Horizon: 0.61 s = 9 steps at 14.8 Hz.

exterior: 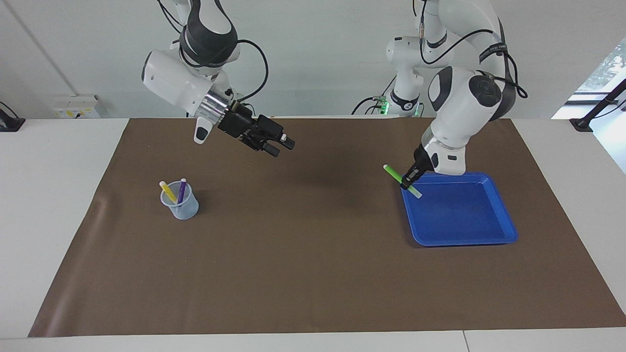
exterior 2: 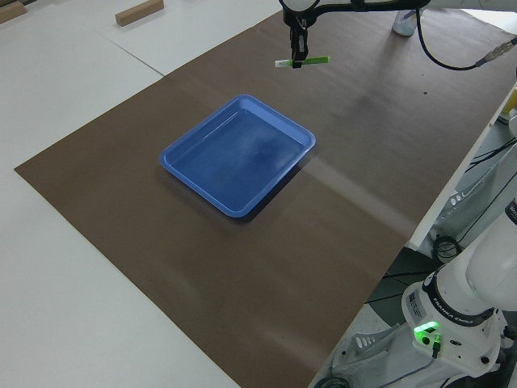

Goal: Transfer and insert pens with both arms
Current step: 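Carry the green pen to the right gripper and grasp it there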

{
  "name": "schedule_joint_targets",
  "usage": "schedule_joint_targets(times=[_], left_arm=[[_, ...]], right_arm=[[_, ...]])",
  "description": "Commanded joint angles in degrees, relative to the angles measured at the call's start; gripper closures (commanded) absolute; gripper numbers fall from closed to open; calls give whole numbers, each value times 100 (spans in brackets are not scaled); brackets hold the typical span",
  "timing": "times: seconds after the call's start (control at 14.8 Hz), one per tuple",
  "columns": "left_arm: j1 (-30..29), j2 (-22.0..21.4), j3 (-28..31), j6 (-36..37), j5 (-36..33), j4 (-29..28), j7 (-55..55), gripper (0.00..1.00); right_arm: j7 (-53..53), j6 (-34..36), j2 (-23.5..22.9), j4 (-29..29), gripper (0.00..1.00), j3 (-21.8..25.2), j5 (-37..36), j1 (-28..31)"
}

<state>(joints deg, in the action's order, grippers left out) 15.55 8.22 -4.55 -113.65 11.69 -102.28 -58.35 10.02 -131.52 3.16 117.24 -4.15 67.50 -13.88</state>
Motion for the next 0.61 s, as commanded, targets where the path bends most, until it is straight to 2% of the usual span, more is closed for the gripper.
schedule_joint_targets(times=[0.0, 0.2, 0.54], left_arm=[[570, 136, 86, -366, 367, 234, -973, 100], [1027, 197, 86, -1043, 676, 252, -1835, 100], [1582, 224, 86, -1756, 677, 208, -3006, 100]], right_arm=[[-762, -418, 45, 431, 0, 2, 657, -193], [-1195, -480, 53, 625, 0, 2, 1026, -220], [-1204, -744, 62, 678, 0, 2, 1072, -440]])
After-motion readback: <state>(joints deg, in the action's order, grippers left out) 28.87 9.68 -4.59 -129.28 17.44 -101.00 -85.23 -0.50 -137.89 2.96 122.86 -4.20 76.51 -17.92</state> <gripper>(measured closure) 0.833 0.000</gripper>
